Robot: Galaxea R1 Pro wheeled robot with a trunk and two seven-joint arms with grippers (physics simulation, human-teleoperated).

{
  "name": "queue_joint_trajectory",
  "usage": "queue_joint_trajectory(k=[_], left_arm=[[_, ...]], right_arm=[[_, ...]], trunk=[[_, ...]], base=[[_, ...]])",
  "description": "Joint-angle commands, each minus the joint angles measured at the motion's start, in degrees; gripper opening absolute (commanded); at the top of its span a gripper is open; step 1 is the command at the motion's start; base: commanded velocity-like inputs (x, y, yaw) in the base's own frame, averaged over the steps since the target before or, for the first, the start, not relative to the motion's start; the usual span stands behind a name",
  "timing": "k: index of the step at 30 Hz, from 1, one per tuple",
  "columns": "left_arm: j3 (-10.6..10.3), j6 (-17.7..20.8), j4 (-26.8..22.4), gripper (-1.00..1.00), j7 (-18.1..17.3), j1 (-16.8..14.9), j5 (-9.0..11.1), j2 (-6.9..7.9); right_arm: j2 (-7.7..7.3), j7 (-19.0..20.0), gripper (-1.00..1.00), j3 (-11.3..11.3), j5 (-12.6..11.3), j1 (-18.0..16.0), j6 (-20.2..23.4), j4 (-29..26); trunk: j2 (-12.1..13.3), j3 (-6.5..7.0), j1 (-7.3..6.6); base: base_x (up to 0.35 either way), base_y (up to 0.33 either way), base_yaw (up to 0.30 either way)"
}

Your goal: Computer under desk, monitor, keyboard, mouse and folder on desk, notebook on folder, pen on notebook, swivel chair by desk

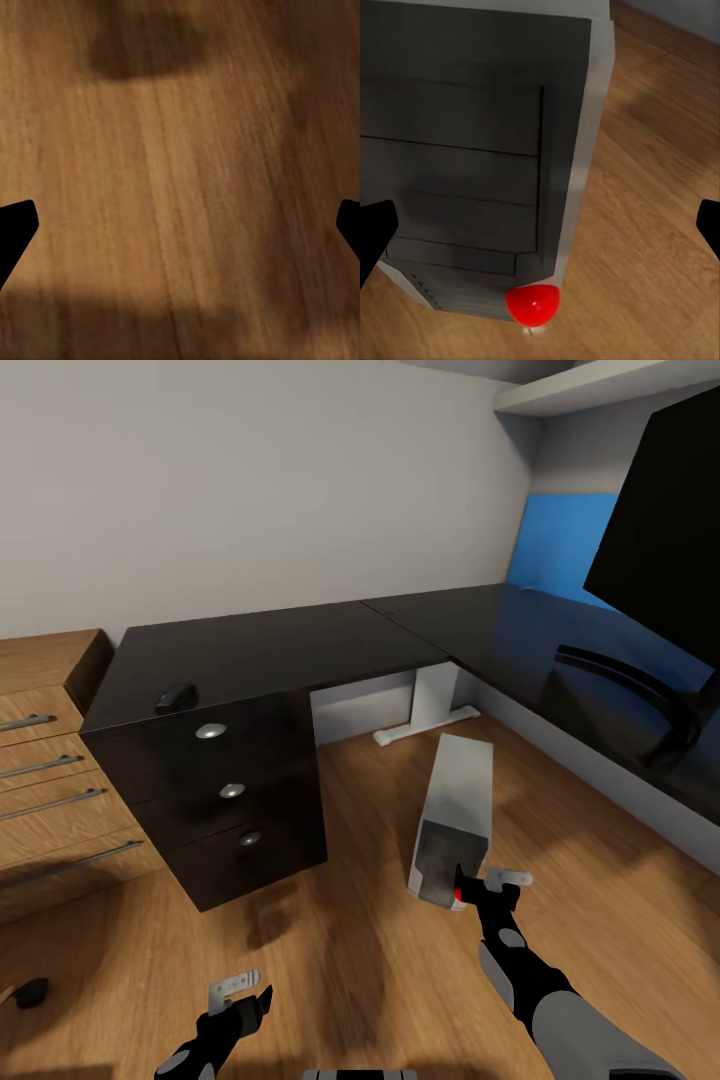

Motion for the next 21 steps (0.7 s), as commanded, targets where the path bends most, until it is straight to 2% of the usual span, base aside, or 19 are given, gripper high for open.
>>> queue_joint_trajectory(k=[1,12,21], left_arm=[[0.26,0.03,0.02,1.00,-0.37,-0.02,0.54,-0.05],[0.26,-0.04,0.02,1.00,-0.45,-0.05,0.54,-0.08],[0.26,-0.09,0.02,1.00,-0.46,-0.02,0.54,0.00]], right_arm=[[0.03,0.07,1.00,-0.11,-0.27,-0.03,-0.23,0.04],[0.03,0.07,1.00,-0.12,-0.28,-0.03,-0.15,0.04],[0.03,0.07,1.00,-0.14,-0.32,-0.03,-0.14,0.04]], trunk=[[-0.02,-0.04,-0.01],[-0.02,-0.04,-0.01],[-0.02,-0.04,-0.01]], base=[[0.000,0.000,0.000],[0.022,0.000,0.000],[0.209,0.000,0.000]])
